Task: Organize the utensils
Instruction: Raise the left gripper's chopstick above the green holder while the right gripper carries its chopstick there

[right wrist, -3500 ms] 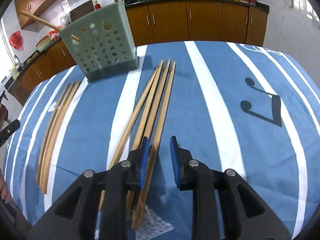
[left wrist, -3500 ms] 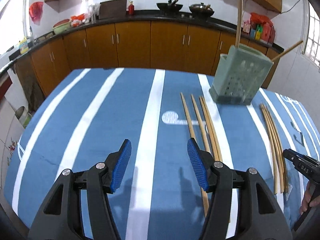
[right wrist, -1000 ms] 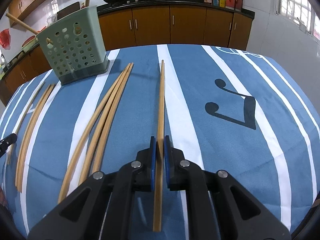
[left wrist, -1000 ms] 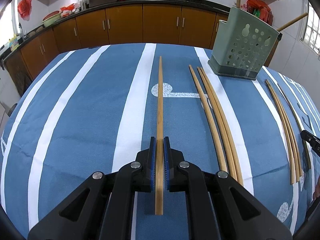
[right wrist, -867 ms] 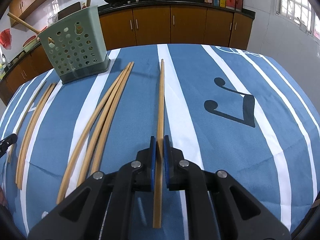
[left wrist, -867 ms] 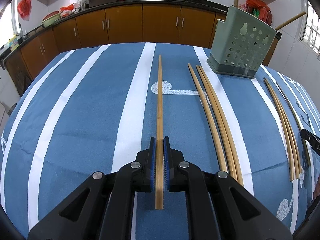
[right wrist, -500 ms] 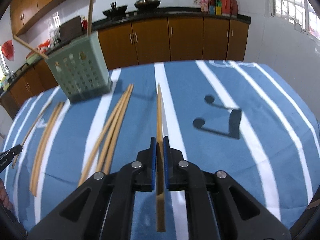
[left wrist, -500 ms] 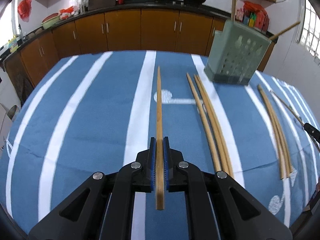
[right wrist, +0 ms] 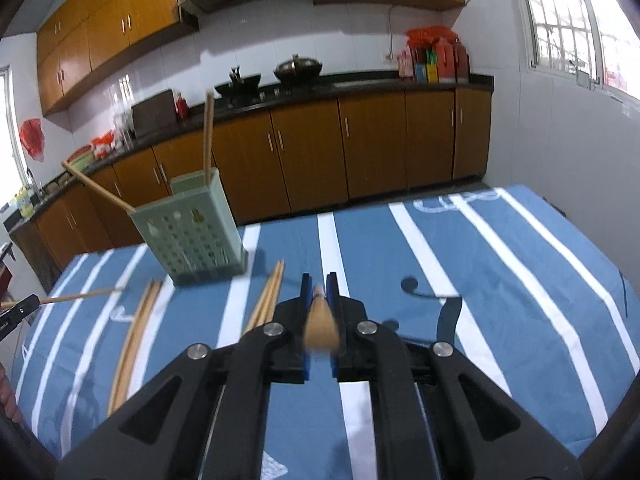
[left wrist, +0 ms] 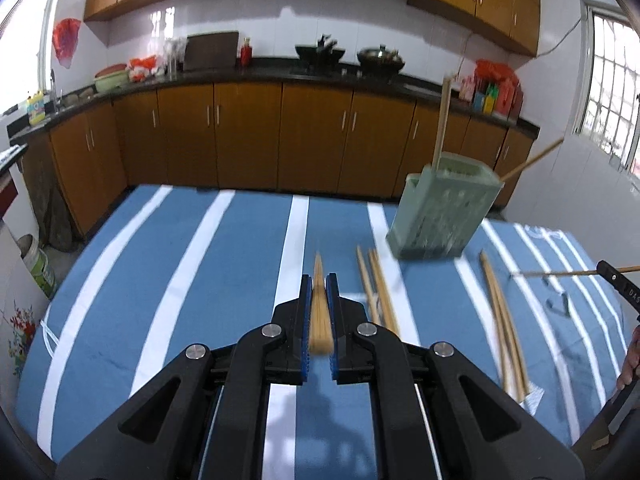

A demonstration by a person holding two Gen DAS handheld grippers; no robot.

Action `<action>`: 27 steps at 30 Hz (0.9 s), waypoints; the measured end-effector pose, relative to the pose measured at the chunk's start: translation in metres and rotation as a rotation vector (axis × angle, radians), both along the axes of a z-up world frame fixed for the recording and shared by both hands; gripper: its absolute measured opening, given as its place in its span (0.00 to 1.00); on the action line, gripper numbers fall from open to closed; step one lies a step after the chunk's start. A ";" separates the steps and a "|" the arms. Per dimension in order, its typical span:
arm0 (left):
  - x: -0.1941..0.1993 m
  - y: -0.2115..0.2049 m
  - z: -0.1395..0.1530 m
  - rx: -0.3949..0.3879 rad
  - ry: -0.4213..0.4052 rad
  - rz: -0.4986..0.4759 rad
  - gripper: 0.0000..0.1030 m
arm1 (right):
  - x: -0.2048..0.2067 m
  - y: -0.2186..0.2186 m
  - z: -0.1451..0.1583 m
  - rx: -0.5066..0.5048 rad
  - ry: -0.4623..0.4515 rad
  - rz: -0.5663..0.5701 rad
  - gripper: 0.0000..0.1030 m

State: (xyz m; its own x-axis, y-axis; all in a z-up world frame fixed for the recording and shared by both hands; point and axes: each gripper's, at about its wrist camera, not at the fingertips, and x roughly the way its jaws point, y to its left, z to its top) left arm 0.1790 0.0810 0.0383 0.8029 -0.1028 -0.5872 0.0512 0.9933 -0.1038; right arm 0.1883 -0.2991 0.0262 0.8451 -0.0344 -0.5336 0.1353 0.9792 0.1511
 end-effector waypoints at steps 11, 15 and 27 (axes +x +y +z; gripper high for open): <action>0.003 -0.006 0.027 0.007 -0.075 0.009 0.07 | -0.002 -0.001 0.024 0.002 -0.069 0.010 0.08; 0.006 -0.008 0.028 0.009 -0.076 0.006 0.07 | 0.001 -0.002 0.023 0.003 -0.069 0.012 0.08; 0.002 -0.014 0.060 -0.009 -0.138 -0.047 0.07 | -0.006 0.000 0.061 0.032 -0.153 0.052 0.08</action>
